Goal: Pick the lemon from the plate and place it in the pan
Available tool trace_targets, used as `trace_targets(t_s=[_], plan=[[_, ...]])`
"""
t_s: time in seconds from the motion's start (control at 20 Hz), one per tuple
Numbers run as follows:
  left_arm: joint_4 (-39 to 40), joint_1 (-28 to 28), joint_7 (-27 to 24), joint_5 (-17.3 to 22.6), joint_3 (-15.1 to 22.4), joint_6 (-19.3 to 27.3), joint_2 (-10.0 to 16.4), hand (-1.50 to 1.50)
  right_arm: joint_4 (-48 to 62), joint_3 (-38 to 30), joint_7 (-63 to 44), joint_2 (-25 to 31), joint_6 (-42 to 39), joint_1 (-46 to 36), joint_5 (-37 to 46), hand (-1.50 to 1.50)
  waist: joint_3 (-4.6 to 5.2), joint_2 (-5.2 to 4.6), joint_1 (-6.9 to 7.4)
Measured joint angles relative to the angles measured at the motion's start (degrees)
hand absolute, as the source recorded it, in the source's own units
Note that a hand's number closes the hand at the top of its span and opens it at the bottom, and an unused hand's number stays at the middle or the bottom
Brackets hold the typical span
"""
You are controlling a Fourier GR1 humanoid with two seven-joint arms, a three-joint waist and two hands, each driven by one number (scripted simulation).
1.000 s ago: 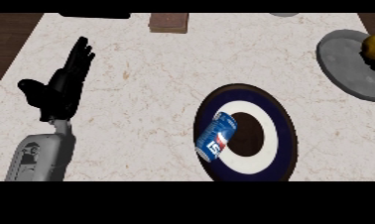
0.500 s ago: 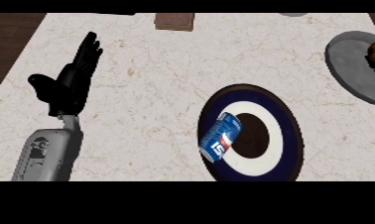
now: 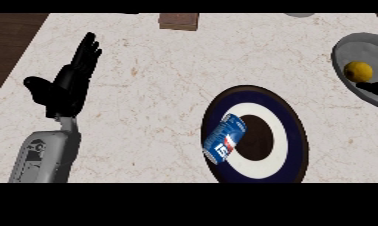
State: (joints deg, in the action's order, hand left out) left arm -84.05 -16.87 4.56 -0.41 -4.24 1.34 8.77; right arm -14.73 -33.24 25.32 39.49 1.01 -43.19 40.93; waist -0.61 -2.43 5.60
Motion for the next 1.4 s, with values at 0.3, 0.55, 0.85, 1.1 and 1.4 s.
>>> trace_targets(t_s=[0.3,0.55,0.85,1.1,1.4], plan=[[0.48,-0.37,-0.01,-0.35,-0.14,0.41,-0.01,0.00,1.71,-3.86,6.03,0.78,-1.37,-0.79,-3.83,-1.50,-0.02,0.17,-0.94],[0.65,0.33,-0.05,-0.41,-0.65,0.96,-0.04,0.00,3.16,-9.74,11.12,2.46,-4.55,0.29,-9.80,-1.50,0.02,0.55,-1.98],[1.08,1.70,-0.61,0.00,-1.98,0.85,0.78,0.00,5.56,-13.42,16.02,7.50,-19.07,4.07,-14.48,-1.50,0.19,1.28,-3.57],[0.01,3.27,-0.78,0.37,-2.48,0.69,0.99,0.00,5.37,-14.50,17.95,11.70,-26.86,9.85,-16.84,-1.50,0.30,1.80,-4.60],[-0.30,3.41,-0.15,0.25,-2.99,0.89,1.48,0.00,3.17,-14.85,17.63,14.65,-29.94,15.58,-19.61,-1.50,0.42,2.20,-5.46]])
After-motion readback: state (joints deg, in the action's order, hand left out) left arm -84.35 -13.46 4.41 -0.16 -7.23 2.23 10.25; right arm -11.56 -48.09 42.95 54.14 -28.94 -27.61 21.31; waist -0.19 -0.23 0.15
